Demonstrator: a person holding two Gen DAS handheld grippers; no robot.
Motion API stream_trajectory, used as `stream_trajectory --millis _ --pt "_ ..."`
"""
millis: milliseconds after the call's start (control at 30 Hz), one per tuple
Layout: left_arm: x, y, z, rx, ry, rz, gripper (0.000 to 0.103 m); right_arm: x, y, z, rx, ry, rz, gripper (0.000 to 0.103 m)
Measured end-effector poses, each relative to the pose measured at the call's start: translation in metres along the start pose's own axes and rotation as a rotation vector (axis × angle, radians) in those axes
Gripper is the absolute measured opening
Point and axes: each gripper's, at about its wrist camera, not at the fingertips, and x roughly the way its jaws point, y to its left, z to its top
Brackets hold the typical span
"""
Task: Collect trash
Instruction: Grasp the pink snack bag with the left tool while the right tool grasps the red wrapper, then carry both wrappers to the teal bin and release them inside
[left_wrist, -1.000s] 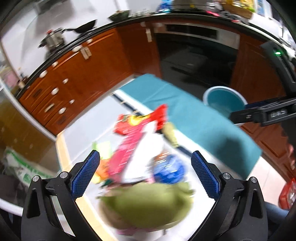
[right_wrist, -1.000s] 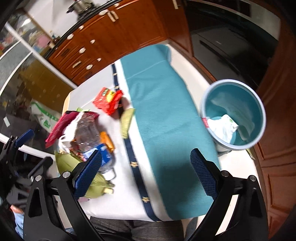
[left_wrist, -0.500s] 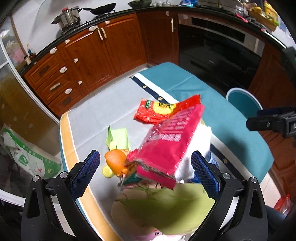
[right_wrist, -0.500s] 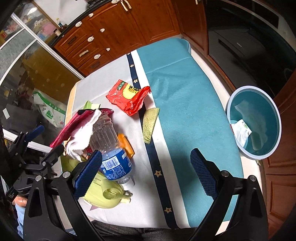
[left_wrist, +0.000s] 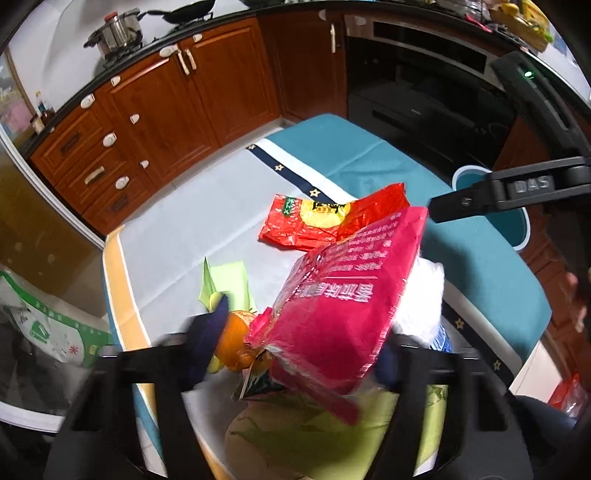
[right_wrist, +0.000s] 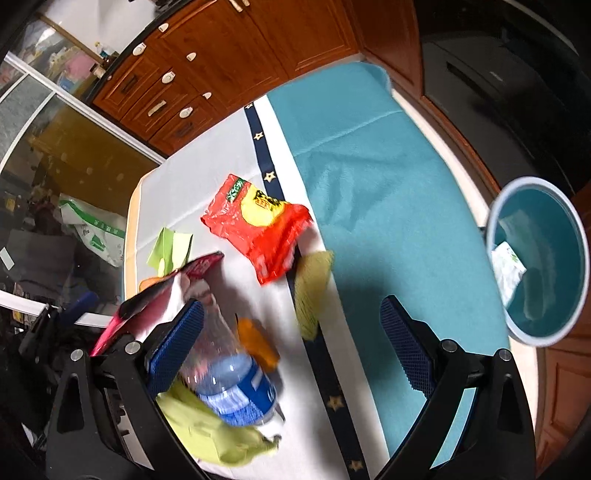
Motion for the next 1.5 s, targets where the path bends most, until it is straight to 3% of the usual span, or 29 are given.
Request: stream_trajectory --millis 33,67,200,400,467,533,800,1067,1200,1500 --pt "0.002 0.003 0.001 -0.007 0.006 -0.002 0.012 0.004 0.001 0.003 -0.001 0.0 0.005 0.092" --pt "0.003 0.005 0.001 -0.014 0.006 0.001 0.008 0.008 0.002 0.006 -0.004 0.0 0.008 0.092" --pt "0.004 0.015 0.005 -0.028 -0.022 0.019 0.002 0.024 0.013 0.018 -0.055 -0.026 0.026 0.091" --pt "0.01 0.031 0.011 -0.064 -0.022 0.01 0.002 0.05 0.023 0.025 -0.081 0.018 0.033 0.065" --pt "0.01 0.036 0.013 -0.081 -0.03 0.009 0.002 0.057 0.026 0.024 -0.097 0.015 0.023 0.052" --pt "0.009 0.043 0.016 -0.112 -0.046 0.03 0.002 0.06 0.029 0.023 -0.109 0.014 0.031 0.011" --pt "-0.006 0.066 0.022 -0.195 -0.097 0.053 0.002 0.026 0.041 0.027 -0.17 -0.131 -0.003 0.007" --pt "-0.039 0.049 0.034 -0.194 -0.155 0.035 0.002 -0.029 0.017 0.024 -0.149 -0.241 -0.016 0.007" --pt "-0.057 0.028 0.044 -0.168 -0.187 0.005 0.002 -0.06 -0.011 0.012 -0.116 -0.279 -0.022 0.007" --pt "-0.081 -0.078 0.08 -0.011 -0.232 -0.106 0.002 -0.128 -0.096 -0.024 -0.017 -0.37 -0.073 0.007"
